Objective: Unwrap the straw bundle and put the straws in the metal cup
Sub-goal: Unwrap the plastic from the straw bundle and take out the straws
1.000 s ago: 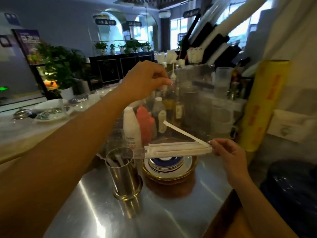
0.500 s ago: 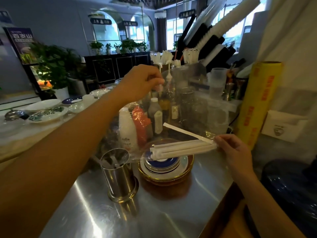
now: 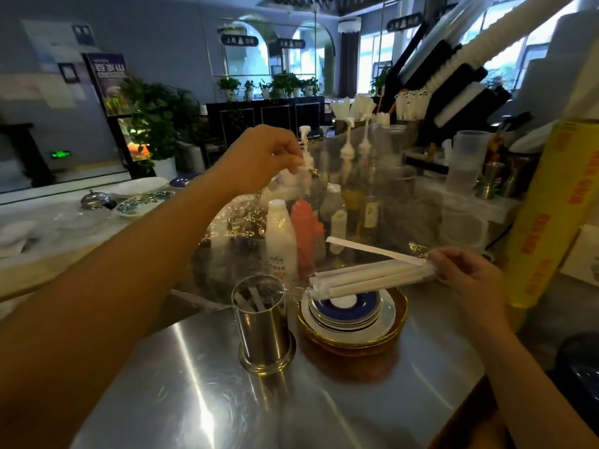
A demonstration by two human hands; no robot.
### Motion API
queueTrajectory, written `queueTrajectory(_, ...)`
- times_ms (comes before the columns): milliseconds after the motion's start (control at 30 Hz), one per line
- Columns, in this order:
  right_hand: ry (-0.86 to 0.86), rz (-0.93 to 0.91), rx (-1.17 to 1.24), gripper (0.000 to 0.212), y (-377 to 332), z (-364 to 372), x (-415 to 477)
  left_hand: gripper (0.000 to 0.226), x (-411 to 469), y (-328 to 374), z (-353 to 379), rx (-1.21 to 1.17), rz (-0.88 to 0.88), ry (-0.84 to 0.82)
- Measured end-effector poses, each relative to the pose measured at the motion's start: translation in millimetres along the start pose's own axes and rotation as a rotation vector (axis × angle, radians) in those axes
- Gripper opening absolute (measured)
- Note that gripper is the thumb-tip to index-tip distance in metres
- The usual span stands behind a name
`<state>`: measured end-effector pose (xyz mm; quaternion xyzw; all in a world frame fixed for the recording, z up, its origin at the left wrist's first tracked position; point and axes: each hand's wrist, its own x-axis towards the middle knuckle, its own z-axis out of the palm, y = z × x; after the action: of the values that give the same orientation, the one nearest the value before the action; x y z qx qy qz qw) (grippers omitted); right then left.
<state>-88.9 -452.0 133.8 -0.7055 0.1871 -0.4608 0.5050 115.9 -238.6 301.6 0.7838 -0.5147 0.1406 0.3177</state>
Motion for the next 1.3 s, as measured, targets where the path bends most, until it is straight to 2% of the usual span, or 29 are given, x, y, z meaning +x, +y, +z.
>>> queueTrajectory(333,0.01,-0.085,-0.053,0.02,-23,14,26,0.011,-7,-24,-12,-0.093,-0.019,0.119)
queueTrajectory(467,-0.012,-0.11,-0.079,0.014,-30,21,34,0.014,-10,-34,-16,-0.084,-0.022,0.157)
queueTrajectory(1033,-0.052,-0.114,-0.015,0.032,-51,57,42,0.013,-28,-73,-27,-0.229,-0.104,0.2)
queueTrajectory(1300,-0.111,-0.116,-0.02,0.025,-57,68,48,0.011,-41,-91,-27,-0.295,-0.168,0.244)
